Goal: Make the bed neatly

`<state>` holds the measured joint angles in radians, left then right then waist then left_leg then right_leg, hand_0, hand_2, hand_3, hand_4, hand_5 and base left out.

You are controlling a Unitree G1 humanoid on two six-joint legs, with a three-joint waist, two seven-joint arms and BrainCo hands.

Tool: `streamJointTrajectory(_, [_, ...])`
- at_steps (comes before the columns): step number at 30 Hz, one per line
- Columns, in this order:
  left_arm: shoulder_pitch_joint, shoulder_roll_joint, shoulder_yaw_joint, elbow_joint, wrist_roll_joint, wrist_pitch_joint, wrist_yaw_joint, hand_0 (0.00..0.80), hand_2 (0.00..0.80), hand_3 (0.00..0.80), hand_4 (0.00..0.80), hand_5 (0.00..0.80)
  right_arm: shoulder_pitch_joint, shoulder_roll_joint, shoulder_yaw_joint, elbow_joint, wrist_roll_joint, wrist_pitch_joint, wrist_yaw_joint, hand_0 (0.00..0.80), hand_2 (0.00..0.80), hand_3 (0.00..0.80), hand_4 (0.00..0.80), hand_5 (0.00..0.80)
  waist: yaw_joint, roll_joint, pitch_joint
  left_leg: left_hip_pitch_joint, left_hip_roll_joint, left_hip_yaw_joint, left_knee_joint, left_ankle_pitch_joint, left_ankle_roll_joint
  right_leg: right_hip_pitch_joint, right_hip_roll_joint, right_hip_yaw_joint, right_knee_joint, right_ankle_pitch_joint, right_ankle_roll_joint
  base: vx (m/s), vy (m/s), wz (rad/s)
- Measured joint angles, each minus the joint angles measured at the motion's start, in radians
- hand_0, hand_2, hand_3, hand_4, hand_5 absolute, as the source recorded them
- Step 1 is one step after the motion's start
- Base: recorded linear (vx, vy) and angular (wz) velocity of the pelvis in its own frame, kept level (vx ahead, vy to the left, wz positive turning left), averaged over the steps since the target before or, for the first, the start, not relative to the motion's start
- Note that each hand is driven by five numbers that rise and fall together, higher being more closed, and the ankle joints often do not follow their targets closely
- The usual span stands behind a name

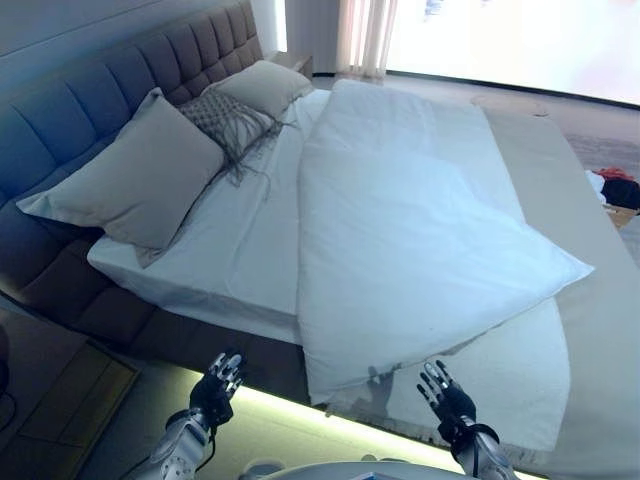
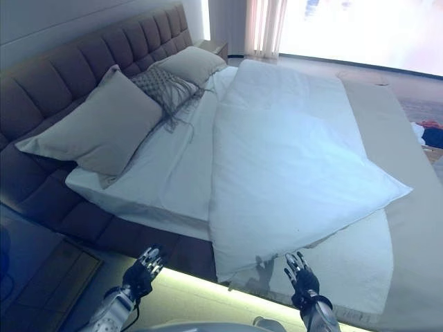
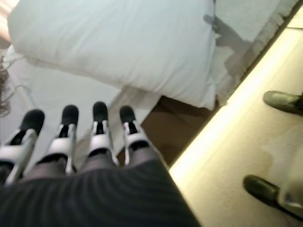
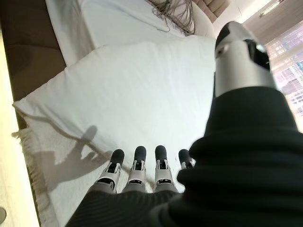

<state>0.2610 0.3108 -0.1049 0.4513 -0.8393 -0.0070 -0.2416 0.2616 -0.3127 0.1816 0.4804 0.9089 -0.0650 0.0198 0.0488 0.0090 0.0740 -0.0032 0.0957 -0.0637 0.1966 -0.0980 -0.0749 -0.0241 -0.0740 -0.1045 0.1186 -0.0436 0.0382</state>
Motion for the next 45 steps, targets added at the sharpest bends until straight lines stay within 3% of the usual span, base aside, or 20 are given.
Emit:
streamJointTrajectory(3, [-0.009, -0.026, -0.009, 0.001, 0.000, 0.002, -0.004, 0.000, 0.000, 0.000, 0.000, 0.000, -0.001, -0.028, -0.005, 0.000, -0.006, -0.009, -0.008, 0.000, 0.000, 0.000, 0.000, 0.000, -0.003, 0.042, 0.025, -0.030, -0.001, 0.004, -0.024, -0.008, 0.016, -0.044, -0.012, -0.023, 0.040, -0.002, -0.002, 0.043, 0.169, 0.28])
streamJointTrajectory(6, [-0.022, -0.034, -0.023, 0.001, 0.001, 0.002, -0.006, 0.000, 0.000, 0.000, 0.000, 0.000, 0.001, -0.018, -0.008, -0.004, -0.014, -0.018, -0.030, 0.000, 0.000, 0.000, 0.000, 0.000, 0.000, 0.073, 0.028, -0.067, -0.007, 0.040, -0.061, 0.017, 0.021, -0.081, -0.045, -0.055, 0.063, 0.004, 0.011, 0.061, 0.135, 0.42])
streamJointTrajectory(8, [-0.037, -0.035, -0.031, 0.004, 0.002, 0.003, -0.006, 0.000, 0.000, 0.000, 0.000, 0.000, -0.004, -0.014, -0.009, -0.001, -0.013, -0.024, -0.043, 0.000, 0.000, 0.000, 0.000, 0.000, 0.007, 0.070, 0.035, -0.069, -0.022, 0.034, -0.072, 0.040, 0.003, -0.121, -0.063, -0.053, 0.090, -0.011, 0.012, 0.107, 0.114, 0.14])
streamJointTrajectory(11, [-0.035, -0.030, -0.026, -0.001, 0.014, 0.008, -0.009, 0.000, 0.000, 0.000, 0.000, 0.000, -0.003, 0.003, -0.036, -0.002, -0.004, -0.043, -0.051, 0.000, 0.000, 0.000, 0.000, 0.000, 0.022, 0.074, 0.036, -0.046, -0.049, 0.044, -0.077, 0.053, 0.023, -0.134, -0.093, -0.059, 0.133, -0.024, 0.027, 0.163, 0.077, -0.25])
streamJointTrajectory(15, [-0.033, -0.011, -0.008, -0.001, 0.041, 0.009, -0.024, 0.000, 0.000, 0.000, 0.000, 0.000, 0.025, 0.060, -0.073, 0.000, 0.022, -0.051, -0.060, 0.000, 0.000, 0.000, 0.000, 0.000, 0.015, 0.054, 0.043, 0.028, -0.067, 0.088, -0.089, 0.040, 0.026, -0.116, -0.160, -0.064, 0.212, -0.065, 0.054, 0.143, -0.166, -0.22])
streamJointTrajectory(16, [-0.039, -0.006, 0.010, 0.000, 0.041, 0.010, -0.028, 0.000, 0.000, 0.000, 0.000, 0.000, 0.032, 0.072, -0.066, 0.003, 0.024, -0.051, -0.060, 0.000, 0.000, 0.000, 0.000, 0.000, 0.017, 0.053, 0.045, 0.025, -0.058, 0.095, -0.092, 0.036, 0.023, -0.124, -0.180, -0.048, 0.264, -0.082, 0.044, 0.119, -0.387, 0.02])
streamJointTrajectory(18, [-0.054, -0.004, 0.022, -0.001, 0.040, 0.011, -0.030, 0.000, 0.000, 0.000, 0.000, 0.000, 0.037, 0.072, -0.071, 0.039, 0.024, -0.051, -0.059, 0.000, 0.000, 0.000, 0.000, 0.000, 0.006, 0.049, 0.043, 0.024, -0.027, 0.119, -0.087, 0.033, 0.001, -0.138, -0.233, 0.027, 0.354, -0.104, 0.073, 0.081, -0.501, 0.18])
streamJointTrajectory(20, [-0.047, 0.024, 0.020, 0.002, 0.038, 0.012, -0.027, 0.000, 0.000, 0.000, 0.000, 0.000, 0.032, 0.073, -0.075, 0.057, 0.021, -0.050, -0.056, 0.000, 0.000, 0.000, 0.000, 0.000, -0.007, 0.022, 0.028, 0.022, -0.005, 0.112, -0.077, 0.031, -0.033, -0.099, -0.275, 0.128, 0.232, -0.091, 0.098, 0.019, -0.507, -0.10])
streamJointTrajectory(22, [-0.044, 0.068, 0.033, 0.004, 0.031, 0.013, -0.015, 0.000, 0.000, 0.000, 0.000, 0.000, -0.008, 0.077, -0.076, 0.118, 0.015, -0.036, -0.047, 0.000, 0.000, 0.000, 0.000, 0.000, 0.000, -0.018, 0.021, 0.011, 0.038, 0.120, -0.047, 0.009, -0.085, -0.067, -0.279, 0.121, 0.100, -0.058, 0.127, 0.056, -0.494, -0.35])
streamJointTrajectory(23, [-0.033, 0.061, 0.052, 0.015, 0.029, 0.013, -0.009, 0.000, 0.000, 0.000, 0.000, 0.000, -0.031, 0.068, -0.085, 0.162, 0.010, -0.020, -0.042, 0.000, 0.000, 0.000, 0.000, 0.000, 0.002, -0.003, 0.024, 0.020, 0.095, 0.110, -0.042, 0.010, -0.112, -0.044, -0.235, 0.105, 0.077, -0.016, 0.210, 0.090, -0.367, -0.24])
streamJointTrajectory(25, [-0.019, 0.032, 0.043, 0.006, 0.012, 0.023, -0.004, 0.000, 0.000, 0.000, 0.000, 0.000, -0.048, 0.039, -0.128, 0.204, -0.017, -0.004, -0.045, 0.000, 0.000, 0.000, 0.000, 0.000, -0.003, 0.042, 0.026, 0.024, 0.190, 0.084, -0.036, 0.029, -0.086, -0.034, -0.126, 0.090, 0.088, -0.042, 0.150, 0.074, -0.205, -0.07])
streamJointTrajectory(27, [-0.024, 0.002, 0.019, 0.007, -0.010, 0.054, -0.005, 0.000, 0.000, 0.000, 0.000, 0.000, -0.041, -0.005, -0.155, 0.247, -0.022, 0.008, -0.052, 0.000, 0.000, 0.000, 0.000, 0.000, 0.001, 0.052, 0.025, -0.010, 0.216, 0.049, 0.001, 0.084, -0.039, -0.014, -0.093, 0.064, 0.084, -0.056, 0.112, -0.045, -0.042, 0.22])
streamJointTrajectory(28, [-0.041, 0.006, -0.033, 0.007, -0.008, 0.062, -0.015, 0.000, 0.000, 0.000, 0.000, 0.000, -0.041, -0.021, -0.171, 0.289, 0.018, 0.006, -0.050, 0.000, 0.000, 0.000, 0.000, 0.000, 0.009, 0.048, 0.025, -0.052, 0.206, 0.010, 0.008, 0.106, -0.054, -0.019, -0.102, 0.033, 0.075, -0.055, 0.102, -0.058, 0.034, 0.51])
streamJointTrajectory(30, [-0.063, 0.007, -0.103, 0.001, -0.007, 0.064, -0.040, 0.000, 0.000, 0.000, 0.000, 0.000, -0.065, -0.066, -0.184, 0.360, 0.100, -0.005, -0.042, 0.000, 0.000, 0.000, 0.000, 0.000, 0.028, 0.051, 0.027, -0.122, 0.156, -0.048, -0.013, 0.119, -0.048, -0.042, -0.110, 0.004, 0.069, -0.051, 0.097, -0.021, 0.052, 0.48])
streamJointTrajectory(32, [-0.087, 0.023, -0.147, 0.004, -0.006, 0.084, -0.045, 0.000, 0.000, 0.000, 0.000, 0.000, -0.151, -0.085, -0.258, 0.473, 0.204, -0.019, -0.006, 0.000, 0.000, 0.000, 0.000, 0.000, 0.050, 0.067, 0.034, -0.171, 0.129, -0.045, -0.038, 0.129, -0.052, -0.074, -0.123, -0.033, 0.080, -0.047, 0.107, -0.043, 0.001, 0.33])
streamJointTrajectory(35, [-0.149, 0.065, -0.152, -0.022, -0.006, 0.097, -0.043, 0.000, 0.000, 0.000, 0.000, 0.000, -0.256, -0.137, -0.340, 0.508, 0.378, -0.018, 0.072, 0.000, 0.000, 0.000, 0.000, 0.000, 0.076, 0.093, 0.078, -0.224, 0.101, -0.047, -0.049, 0.122, -0.129, -0.123, -0.164, -0.052, 0.103, -0.044, 0.140, -0.071, -0.081, 0.35])
streamJointTrajectory(37, [-0.190, 0.134, -0.153, -0.053, -0.009, 0.106, -0.042, 0.000, 0.000, 0.000, 0.000, 0.000, -0.323, -0.154, -0.375, 0.549, 0.496, -0.016, 0.120, 0.000, 0.000, 0.000, 0.000, 0.000, 0.087, 0.087, 0.111, -0.263, 0.077, -0.044, -0.041, 0.131, -0.110, -0.131, -0.194, -0.061, 0.084, -0.031, 0.159, -0.135, -0.123, 0.36])
streamJointTrajectory(40, [-0.259, 0.217, -0.151, -0.076, -0.045, 0.107, -0.041, 0.000, 0.000, 0.000, 0.000, 0.000, -0.411, -0.205, -0.381, 0.618, 0.604, -0.007, 0.160, 0.000, 0.000, 0.000, 0.000, 0.000, 0.121, 0.103, 0.140, -0.343, 0.072, -0.037, -0.014, 0.142, -0.099, -0.159, -0.211, -0.076, 0.064, -0.017, 0.174, -0.117, -0.106, 0.35])
streamJointTrajectory(42, [-0.287, 0.235, -0.153, -0.080, -0.051, 0.107, -0.039, 0.000, 0.000, 0.000, 0.000, 0.000, -0.464, -0.247, -0.382, 0.647, 0.640, 0.007, 0.159, 0.000, 0.000, 0.000, 0.000, 0.000, 0.135, 0.123, 0.158, -0.383, 0.068, -0.039, -0.007, 0.152, -0.099, -0.163, -0.212, -0.098, 0.029, 0.004, 0.178, -0.104, -0.091, 0.24])
streamJointTrajectory(45, [-0.294, 0.240, -0.167, -0.102, -0.080, 0.107, -0.033, 0.000, 0.000, 0.000, 0.000, 0.000, -0.518, -0.277, -0.391, 0.670, 0.715, 0.019, 0.158, 0.000, 0.000, 0.000, 0.000, 0.000, 0.136, 0.126, 0.186, -0.421, 0.057, -0.048, -0.007, 0.161, -0.097, -0.158, -0.210, -0.124, -0.035, 0.043, 0.189, -0.072, -0.102, 0.16])
